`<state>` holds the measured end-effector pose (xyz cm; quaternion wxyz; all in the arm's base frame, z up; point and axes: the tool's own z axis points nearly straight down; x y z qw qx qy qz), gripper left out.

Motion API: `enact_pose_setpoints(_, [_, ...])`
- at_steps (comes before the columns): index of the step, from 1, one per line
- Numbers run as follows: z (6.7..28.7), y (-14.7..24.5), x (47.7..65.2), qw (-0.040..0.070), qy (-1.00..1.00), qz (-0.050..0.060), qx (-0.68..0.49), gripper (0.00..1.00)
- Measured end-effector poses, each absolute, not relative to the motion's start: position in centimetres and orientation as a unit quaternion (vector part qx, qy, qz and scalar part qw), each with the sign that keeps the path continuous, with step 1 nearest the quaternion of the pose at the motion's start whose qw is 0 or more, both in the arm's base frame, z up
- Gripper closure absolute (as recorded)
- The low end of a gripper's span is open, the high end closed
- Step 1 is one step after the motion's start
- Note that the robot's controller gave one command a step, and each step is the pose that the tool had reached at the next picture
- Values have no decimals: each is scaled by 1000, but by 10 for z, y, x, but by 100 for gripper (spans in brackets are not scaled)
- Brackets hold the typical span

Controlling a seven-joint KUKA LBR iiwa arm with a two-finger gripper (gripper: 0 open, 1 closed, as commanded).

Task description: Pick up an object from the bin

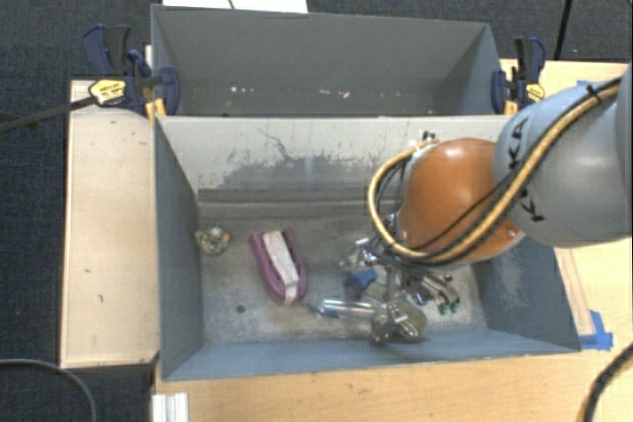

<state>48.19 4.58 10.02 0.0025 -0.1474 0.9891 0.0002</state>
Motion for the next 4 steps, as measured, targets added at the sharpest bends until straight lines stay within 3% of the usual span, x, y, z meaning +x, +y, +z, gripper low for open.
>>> enact_pose_setpoints(1, [74,53,486,10,974,0,-225,0])
enact_pose_setpoints(2, [75,53,488,4,975,0,-221,0])
enact_pose_setpoints(3, [76,53,489,5,976,0,-219,100])
enact_pose_setpoints(4, [118,54,491,3,977,0,-213,100])
